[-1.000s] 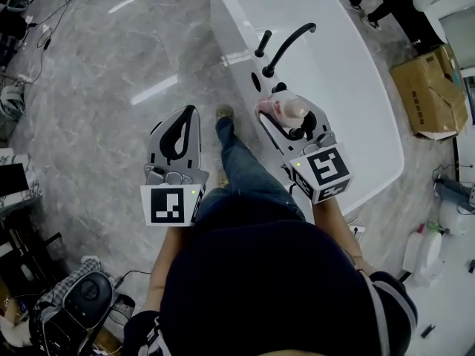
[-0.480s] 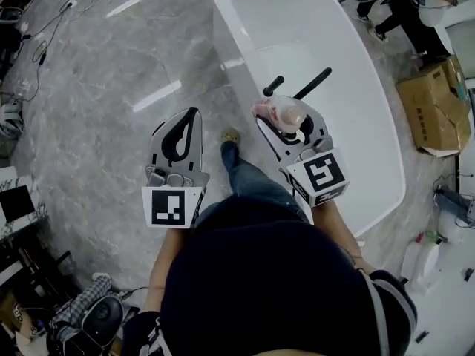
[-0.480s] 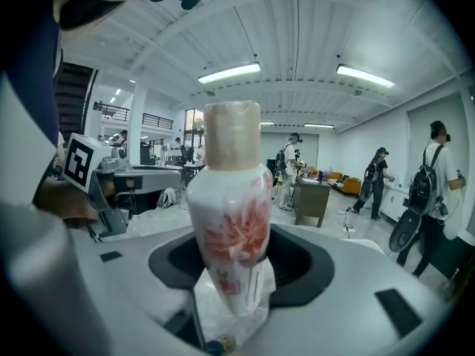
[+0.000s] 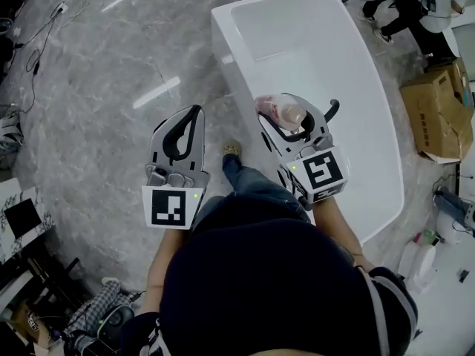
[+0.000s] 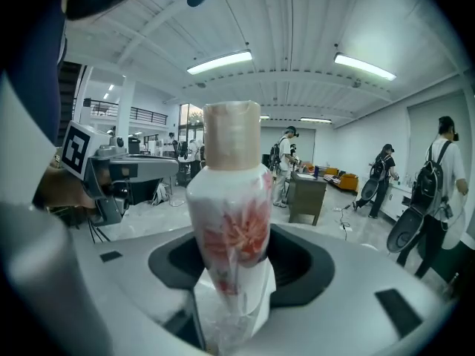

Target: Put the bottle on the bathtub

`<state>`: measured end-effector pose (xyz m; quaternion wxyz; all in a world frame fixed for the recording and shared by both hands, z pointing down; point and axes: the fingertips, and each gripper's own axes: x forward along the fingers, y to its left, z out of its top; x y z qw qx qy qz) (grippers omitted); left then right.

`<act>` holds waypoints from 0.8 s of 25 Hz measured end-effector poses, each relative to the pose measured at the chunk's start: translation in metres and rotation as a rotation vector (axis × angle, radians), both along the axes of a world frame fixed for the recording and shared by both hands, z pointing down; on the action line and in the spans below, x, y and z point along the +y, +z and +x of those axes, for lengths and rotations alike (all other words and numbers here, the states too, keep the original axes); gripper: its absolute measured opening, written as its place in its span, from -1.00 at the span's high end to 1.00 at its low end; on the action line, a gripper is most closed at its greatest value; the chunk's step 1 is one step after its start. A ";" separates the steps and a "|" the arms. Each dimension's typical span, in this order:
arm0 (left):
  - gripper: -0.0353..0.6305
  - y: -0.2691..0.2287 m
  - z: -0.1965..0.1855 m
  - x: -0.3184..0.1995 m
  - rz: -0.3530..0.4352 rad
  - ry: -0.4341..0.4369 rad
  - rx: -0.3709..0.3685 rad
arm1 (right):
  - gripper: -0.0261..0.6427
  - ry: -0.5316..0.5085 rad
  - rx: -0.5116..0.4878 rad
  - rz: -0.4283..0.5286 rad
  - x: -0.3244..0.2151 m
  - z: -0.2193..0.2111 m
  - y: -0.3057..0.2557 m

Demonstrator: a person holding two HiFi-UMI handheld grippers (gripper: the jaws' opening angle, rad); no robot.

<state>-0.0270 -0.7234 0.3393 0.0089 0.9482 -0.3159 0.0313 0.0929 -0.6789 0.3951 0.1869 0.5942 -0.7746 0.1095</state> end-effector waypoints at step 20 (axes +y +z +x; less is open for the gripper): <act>0.82 0.050 0.074 -0.109 -0.022 0.147 -0.040 | 0.18 0.155 -0.003 0.009 -0.122 0.067 0.073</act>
